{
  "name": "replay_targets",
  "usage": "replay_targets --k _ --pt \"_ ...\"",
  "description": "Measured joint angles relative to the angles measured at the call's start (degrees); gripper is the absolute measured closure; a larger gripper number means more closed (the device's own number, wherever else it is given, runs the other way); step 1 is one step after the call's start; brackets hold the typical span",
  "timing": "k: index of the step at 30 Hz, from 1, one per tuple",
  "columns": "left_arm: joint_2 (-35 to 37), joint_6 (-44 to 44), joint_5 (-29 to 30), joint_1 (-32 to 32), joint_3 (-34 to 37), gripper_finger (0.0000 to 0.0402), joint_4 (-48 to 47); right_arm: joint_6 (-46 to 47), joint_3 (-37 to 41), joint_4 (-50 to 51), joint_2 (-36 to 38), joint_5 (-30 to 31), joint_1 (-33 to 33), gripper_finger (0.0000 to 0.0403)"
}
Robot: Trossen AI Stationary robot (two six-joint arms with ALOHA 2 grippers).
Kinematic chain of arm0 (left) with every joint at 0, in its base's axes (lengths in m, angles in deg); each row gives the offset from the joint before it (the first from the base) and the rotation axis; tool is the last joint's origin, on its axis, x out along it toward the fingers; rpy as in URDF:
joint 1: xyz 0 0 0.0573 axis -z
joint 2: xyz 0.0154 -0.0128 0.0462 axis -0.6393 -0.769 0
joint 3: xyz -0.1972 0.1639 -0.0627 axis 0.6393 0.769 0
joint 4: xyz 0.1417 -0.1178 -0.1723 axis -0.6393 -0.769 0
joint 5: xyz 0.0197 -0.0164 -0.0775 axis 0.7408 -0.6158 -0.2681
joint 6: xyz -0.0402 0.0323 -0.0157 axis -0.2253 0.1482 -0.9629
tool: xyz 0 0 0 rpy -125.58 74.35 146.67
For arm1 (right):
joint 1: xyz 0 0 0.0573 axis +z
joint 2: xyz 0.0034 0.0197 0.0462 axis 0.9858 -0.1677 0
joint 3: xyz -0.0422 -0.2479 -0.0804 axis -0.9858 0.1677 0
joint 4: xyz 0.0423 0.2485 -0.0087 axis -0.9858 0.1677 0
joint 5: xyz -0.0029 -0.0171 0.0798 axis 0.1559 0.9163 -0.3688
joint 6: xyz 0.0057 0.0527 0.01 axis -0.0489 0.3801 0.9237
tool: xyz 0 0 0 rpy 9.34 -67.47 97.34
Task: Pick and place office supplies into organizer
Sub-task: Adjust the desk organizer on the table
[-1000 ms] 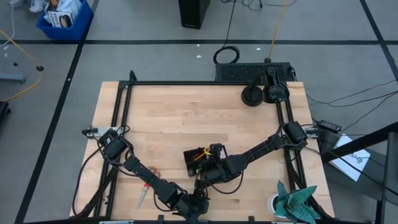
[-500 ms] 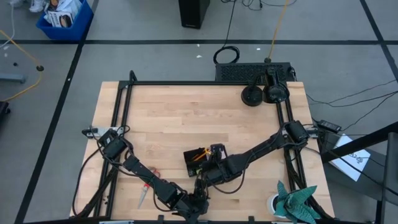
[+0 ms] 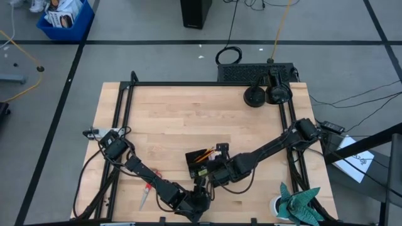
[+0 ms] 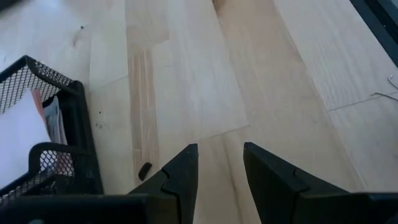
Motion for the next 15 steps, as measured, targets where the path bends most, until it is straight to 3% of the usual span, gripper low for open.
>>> replay_targets --k 15 --pt "3.5 4.4 -2.3 0.8 -0.2 0.0266 0.6 2.4 0.0 4.3 6.5 -0.7 3.1 0.0402"
